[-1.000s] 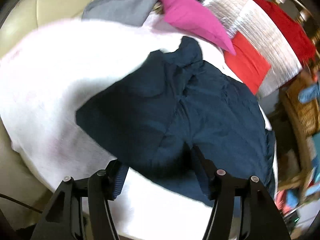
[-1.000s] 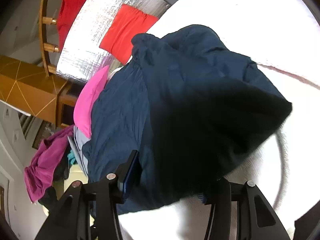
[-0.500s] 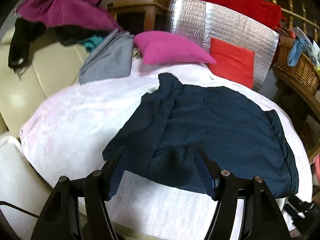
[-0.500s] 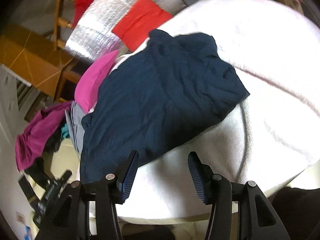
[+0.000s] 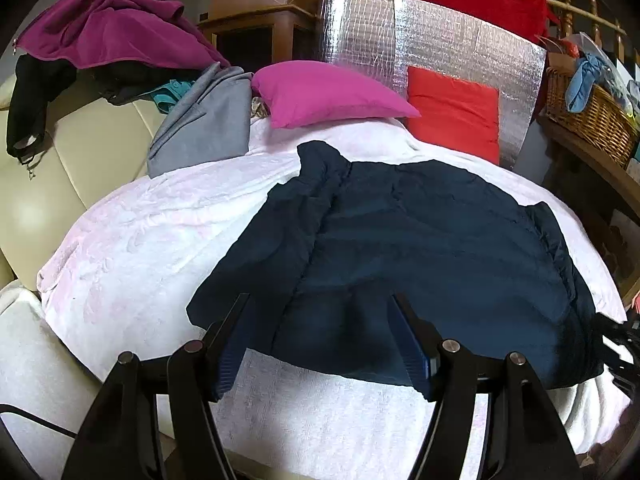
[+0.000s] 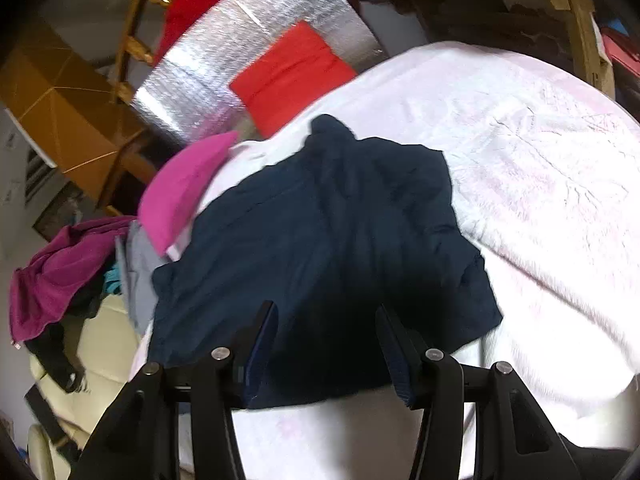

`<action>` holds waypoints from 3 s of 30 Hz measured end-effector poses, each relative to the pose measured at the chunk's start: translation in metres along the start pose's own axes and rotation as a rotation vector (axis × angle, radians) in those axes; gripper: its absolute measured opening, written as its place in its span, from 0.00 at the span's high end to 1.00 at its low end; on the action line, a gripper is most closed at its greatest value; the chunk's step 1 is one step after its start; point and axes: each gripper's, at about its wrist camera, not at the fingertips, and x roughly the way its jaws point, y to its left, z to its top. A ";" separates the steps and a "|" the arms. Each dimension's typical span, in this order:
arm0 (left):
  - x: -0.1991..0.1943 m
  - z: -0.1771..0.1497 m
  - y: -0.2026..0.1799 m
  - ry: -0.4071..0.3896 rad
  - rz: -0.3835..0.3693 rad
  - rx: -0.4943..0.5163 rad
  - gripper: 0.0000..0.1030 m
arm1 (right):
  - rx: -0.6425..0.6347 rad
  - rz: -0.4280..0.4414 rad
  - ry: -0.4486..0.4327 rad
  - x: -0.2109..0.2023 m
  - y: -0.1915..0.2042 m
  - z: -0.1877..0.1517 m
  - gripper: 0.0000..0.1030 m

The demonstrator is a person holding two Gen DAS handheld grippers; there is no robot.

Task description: Fold large clothes

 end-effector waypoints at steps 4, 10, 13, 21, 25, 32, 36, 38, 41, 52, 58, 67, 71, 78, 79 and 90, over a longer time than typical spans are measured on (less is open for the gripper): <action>0.005 -0.002 -0.004 0.014 0.006 0.014 0.33 | 0.042 -0.033 0.121 0.040 -0.017 0.003 0.46; 0.004 -0.004 -0.003 0.006 0.012 0.020 0.33 | 0.009 -0.041 0.116 0.038 -0.010 -0.001 0.41; 0.004 -0.005 -0.003 0.008 0.013 0.022 0.33 | 0.024 -0.023 0.122 0.037 -0.013 -0.002 0.40; 0.003 -0.007 -0.010 0.001 0.019 0.048 0.33 | 0.055 0.008 0.084 0.026 -0.014 0.000 0.39; 0.006 -0.008 -0.011 0.004 0.024 0.055 0.33 | 0.002 0.010 0.009 0.015 -0.005 0.000 0.39; 0.016 -0.010 -0.012 0.028 0.026 0.061 0.33 | -0.098 0.020 -0.074 0.004 0.015 0.000 0.35; 0.032 -0.014 -0.014 0.079 0.032 0.071 0.32 | -0.059 -0.054 0.073 0.037 0.006 -0.006 0.35; 0.043 -0.017 -0.017 0.116 0.042 0.087 0.31 | -0.053 -0.066 0.087 0.043 0.005 -0.006 0.34; 0.048 -0.020 -0.019 0.139 0.057 0.108 0.29 | -0.086 -0.072 0.086 0.043 0.011 -0.007 0.28; 0.056 0.074 -0.007 0.041 0.056 0.116 0.25 | -0.167 0.022 -0.032 0.027 0.042 0.035 0.35; 0.131 0.125 -0.004 0.114 0.141 0.091 0.23 | -0.149 0.080 -0.041 0.067 0.069 0.086 0.47; 0.202 0.143 -0.004 0.210 0.185 0.083 0.23 | -0.100 0.009 0.077 0.156 0.076 0.128 0.47; 0.220 0.135 -0.008 0.267 0.204 0.115 0.23 | -0.033 0.018 0.137 0.176 0.060 0.129 0.47; 0.126 0.137 -0.025 0.067 0.225 0.169 0.23 | -0.172 -0.007 -0.023 0.110 0.085 0.116 0.42; 0.103 0.133 -0.028 0.022 0.224 0.180 0.23 | -0.192 -0.013 -0.055 0.093 0.089 0.109 0.36; -0.131 0.080 -0.040 -0.308 0.151 0.250 0.00 | -0.399 -0.151 -0.203 -0.078 0.117 0.005 0.21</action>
